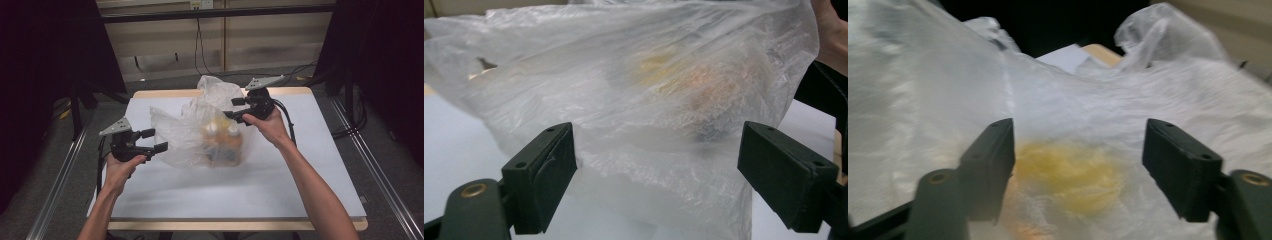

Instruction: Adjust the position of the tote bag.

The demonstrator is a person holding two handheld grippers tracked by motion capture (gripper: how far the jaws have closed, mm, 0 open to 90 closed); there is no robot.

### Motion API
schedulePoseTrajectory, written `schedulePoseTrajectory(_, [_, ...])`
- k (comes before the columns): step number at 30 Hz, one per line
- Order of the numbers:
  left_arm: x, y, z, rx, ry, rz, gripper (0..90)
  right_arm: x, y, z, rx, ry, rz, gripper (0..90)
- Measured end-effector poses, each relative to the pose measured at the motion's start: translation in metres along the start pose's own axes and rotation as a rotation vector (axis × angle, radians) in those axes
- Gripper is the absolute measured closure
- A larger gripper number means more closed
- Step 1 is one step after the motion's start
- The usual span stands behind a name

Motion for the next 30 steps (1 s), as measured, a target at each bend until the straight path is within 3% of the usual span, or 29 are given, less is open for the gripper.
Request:
schedulePoseTrajectory(2, [-0.004,0.003,0.009,-0.019,-0.028,0.002,17.6,-0.007,-0.008,0.01,0.051,-0.027,0.009,43.1])
schedulePoseTrajectory(4, [-0.006,0.004,0.013,-0.022,-0.04,0.002,17.6,-0.007,-0.009,0.012,0.058,-0.034,0.01,46.5])
schedulePoseTrajectory(5, [-0.008,0.006,0.017,-0.021,-0.053,0.01,18.4,-0.009,-0.013,0.018,0.067,-0.071,-0.011,50.6])
schedulePoseTrajectory(11, [-0.016,0.007,0.029,-0.048,-0.105,0.018,23.3,-0.009,-0.016,0.02,0.108,-0.08,-0.014,62.9])
schedulePoseTrajectory(13, [-0.018,0.009,0.031,-0.062,-0.126,0.029,33.3,-0.009,-0.018,0.02,0.135,-0.078,-0.014,73.6])
schedulePoseTrajectory(15, [-0.02,0.01,0.033,-0.062,-0.144,0.032,45.1,-0.008,-0.019,0.02,0.146,-0.079,-0.021,76.9])
schedulePoseTrajectory(16, [-0.021,0.011,0.034,-0.071,-0.144,0.035,45.1,-0.008,-0.021,0.02,0.161,-0.081,-0.024,80.2])
schedulePoseTrajectory(17, [-0.022,0.012,0.034,-0.074,-0.157,0.048,58.3,-0.007,-0.024,0.02,0.167,-0.082,-0.031,86.1])
schedulePoseTrajectory(19, [-0.022,0.014,0.033,-0.066,-0.163,0.073,75.3,-0.006,-0.028,0.019,0.164,-0.084,-0.042,90.0])
schedulePoseTrajectory(21, [-0.022,0.014,0.031,-0.066,-0.162,0.079,79.8,-0.006,-0.029,0.019,0.159,-0.085,-0.045,90.0])
schedulePoseTrajectory(23, [-0.019,0.015,0.027,-0.061,-0.131,0.076,89.0,-0.005,-0.031,0.017,0.136,-0.083,-0.052,90.0])
schedulePoseTrajectory(26, [-0.016,0.015,0.023,-0.058,-0.114,0.078,90.0,-0.003,-0.032,0.011,0.123,-0.052,-0.053,90.0])
schedulePoseTrajectory(27, [-0.012,0.017,0.019,-0.064,-0.087,0.07,90.0,-0.002,-0.032,0.008,0.121,-0.036,-0.047,90.0])
schedulePoseTrajectory(30, [-0.008,0.021,0.016,-0.074,-0.073,0.081,90.0,0.003,-0.034,-0.002,0.137,0.006,-0.051,88.1])
Point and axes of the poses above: each handheld gripper's, and its own axes: z roughly forward along the jaws, x roughly out of its top, y roughly to its right, the point moved 4 cm from there along z, roughly forward along the jaws, and after that the axes turned 12 degrees about -z, right-handed, at the moved point
